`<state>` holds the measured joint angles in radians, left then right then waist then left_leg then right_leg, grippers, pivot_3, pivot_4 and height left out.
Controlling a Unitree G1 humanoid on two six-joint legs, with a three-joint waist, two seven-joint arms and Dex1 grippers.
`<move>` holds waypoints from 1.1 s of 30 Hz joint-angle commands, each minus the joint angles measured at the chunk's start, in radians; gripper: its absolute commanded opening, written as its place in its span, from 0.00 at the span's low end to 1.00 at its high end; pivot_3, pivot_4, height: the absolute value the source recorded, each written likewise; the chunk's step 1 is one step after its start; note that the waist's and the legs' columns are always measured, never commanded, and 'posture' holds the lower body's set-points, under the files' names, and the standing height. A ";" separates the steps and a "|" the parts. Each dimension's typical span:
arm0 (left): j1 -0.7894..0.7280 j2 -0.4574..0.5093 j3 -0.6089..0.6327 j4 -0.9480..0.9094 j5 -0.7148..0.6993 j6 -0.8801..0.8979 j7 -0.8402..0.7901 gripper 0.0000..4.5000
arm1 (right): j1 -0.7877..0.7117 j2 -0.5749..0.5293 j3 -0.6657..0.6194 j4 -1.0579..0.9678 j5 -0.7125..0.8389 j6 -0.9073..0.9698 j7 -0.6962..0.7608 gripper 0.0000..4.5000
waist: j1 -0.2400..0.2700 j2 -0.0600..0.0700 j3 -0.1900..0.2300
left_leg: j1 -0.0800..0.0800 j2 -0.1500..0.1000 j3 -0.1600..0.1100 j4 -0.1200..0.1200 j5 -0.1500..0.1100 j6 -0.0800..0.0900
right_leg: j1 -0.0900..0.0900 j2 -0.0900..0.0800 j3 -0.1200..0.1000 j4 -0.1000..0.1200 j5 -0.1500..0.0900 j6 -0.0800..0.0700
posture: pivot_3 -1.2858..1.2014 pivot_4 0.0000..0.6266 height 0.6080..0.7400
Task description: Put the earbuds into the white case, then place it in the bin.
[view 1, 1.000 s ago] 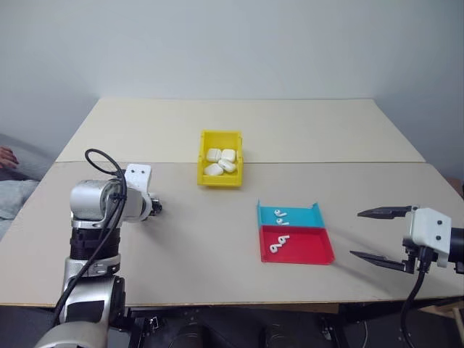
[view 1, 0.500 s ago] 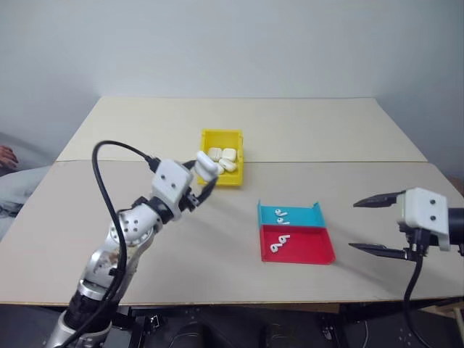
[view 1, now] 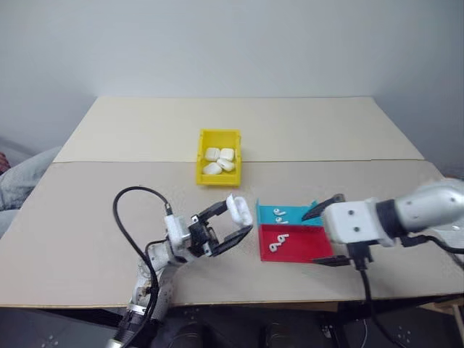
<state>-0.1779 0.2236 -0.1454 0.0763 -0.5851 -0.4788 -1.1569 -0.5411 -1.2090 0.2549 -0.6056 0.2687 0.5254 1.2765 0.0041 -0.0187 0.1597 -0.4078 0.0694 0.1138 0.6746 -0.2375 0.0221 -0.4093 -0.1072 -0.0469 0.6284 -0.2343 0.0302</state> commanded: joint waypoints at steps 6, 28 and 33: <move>0.013 -0.022 0.070 0.052 -0.057 -0.085 -0.166 0.62 | -0.239 0.144 0.267 0.029 -0.212 0.130 0.067 0.96 | 0.001 0.001 0.000 | -0.010 0.000 -0.001 0.003 0.000 0.001 | -0.010 -0.001 0.001 0.002 0.001 0.001 | 0.52 0.24 1.00; 0.079 0.032 0.104 0.067 0.027 -0.150 -0.189 0.62 | -0.318 0.340 0.446 0.196 -0.495 -0.002 0.165 0.53 | -0.018 0.010 -0.006 | -0.010 0.000 0.002 0.003 0.000 0.001 | -0.011 0.001 0.000 0.004 0.001 0.000 | 0.52 0.24 1.00; 0.066 0.042 0.108 0.122 0.046 -0.195 -0.222 0.62 | -0.305 0.381 0.473 0.235 -0.529 -0.018 0.170 0.53 | -0.019 0.012 -0.007 | -0.009 0.001 0.003 0.003 0.000 0.001 | -0.011 0.001 0.000 0.005 0.001 0.000 | 0.52 0.24 1.00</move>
<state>-0.1130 0.2540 -0.0535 0.1711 -0.5411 -0.6365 -1.3642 -0.8455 -0.8356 0.7293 -0.3756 -0.2356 0.5301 1.4404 -0.0151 -0.0068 0.1525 -0.4167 0.0700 0.1170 0.6776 -0.2377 0.0226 -0.4201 -0.1063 -0.0465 0.6332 -0.2332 0.0300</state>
